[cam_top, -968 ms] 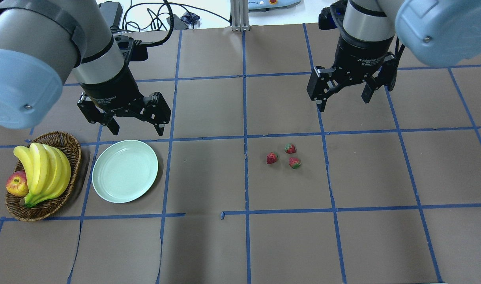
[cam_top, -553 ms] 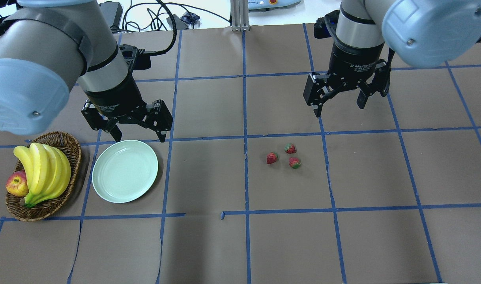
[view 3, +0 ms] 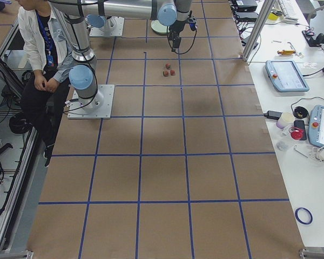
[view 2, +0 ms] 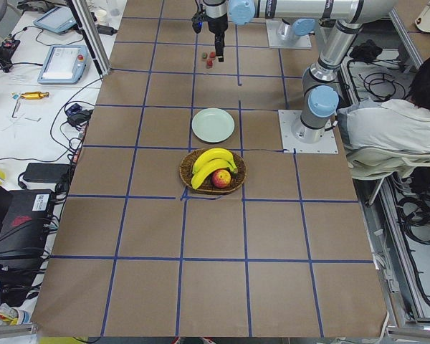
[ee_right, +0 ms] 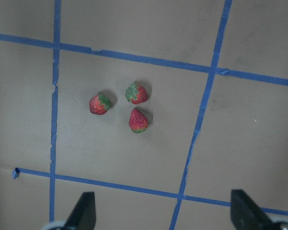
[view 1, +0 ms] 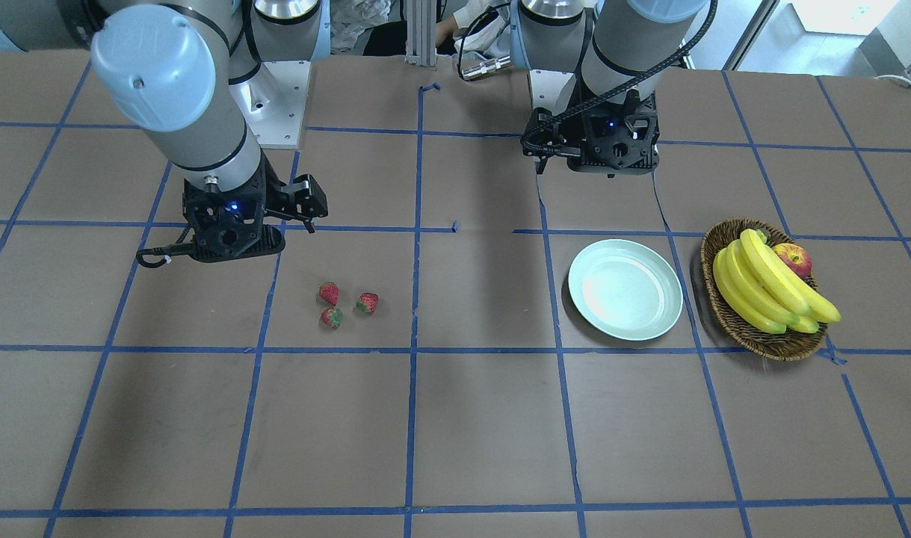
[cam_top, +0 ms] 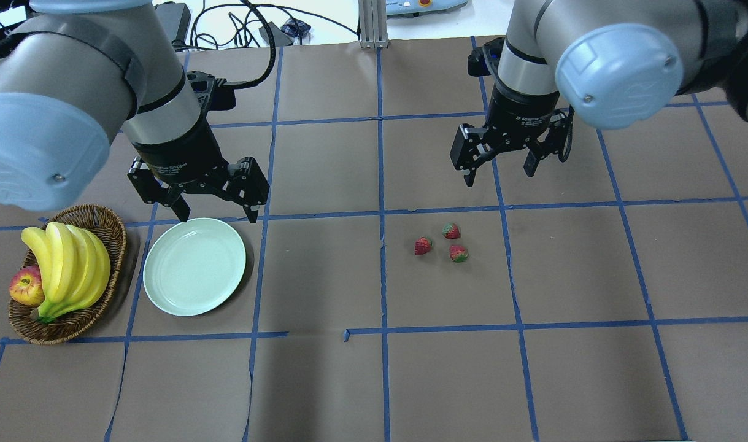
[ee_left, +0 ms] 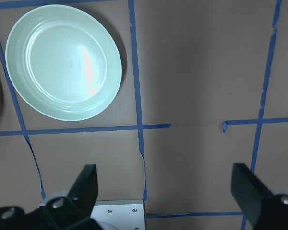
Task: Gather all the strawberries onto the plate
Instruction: 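Move the right gripper over the strawberry cluster and lower it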
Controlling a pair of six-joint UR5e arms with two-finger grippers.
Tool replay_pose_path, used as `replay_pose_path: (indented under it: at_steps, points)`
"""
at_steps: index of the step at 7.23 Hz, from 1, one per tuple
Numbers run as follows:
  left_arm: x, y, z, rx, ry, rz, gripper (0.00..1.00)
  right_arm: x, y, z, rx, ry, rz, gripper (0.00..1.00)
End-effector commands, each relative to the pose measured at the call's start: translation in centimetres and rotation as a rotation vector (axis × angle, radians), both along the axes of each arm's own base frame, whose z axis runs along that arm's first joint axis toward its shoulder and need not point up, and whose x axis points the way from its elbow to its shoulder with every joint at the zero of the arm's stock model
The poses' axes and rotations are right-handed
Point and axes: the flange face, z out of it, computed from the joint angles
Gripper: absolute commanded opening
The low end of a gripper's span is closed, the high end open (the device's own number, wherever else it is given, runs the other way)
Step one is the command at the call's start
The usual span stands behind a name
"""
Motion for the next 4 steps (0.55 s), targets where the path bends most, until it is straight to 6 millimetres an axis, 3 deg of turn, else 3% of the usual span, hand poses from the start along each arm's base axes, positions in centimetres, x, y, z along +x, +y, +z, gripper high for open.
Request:
replay_pose_path:
  at_steps: [1, 2, 4]
  points:
    - [0.0, 0.0, -0.1, 0.002, 0.001, 0.000, 1.00, 1.1, -0.1, -6.7, -0.032, -0.011, 0.016, 1.00]
    - [0.0, 0.0, -0.1, 0.002, 0.001, 0.000, 1.00, 1.2, 0.3, -9.7, -0.050, -0.013, 0.017, 1.00]
    - [-0.1, 0.0, -0.2, 0.005, 0.000, 0.002, 1.00, 1.8, 0.7, -12.5, -0.042, -0.044, 0.028, 1.00]
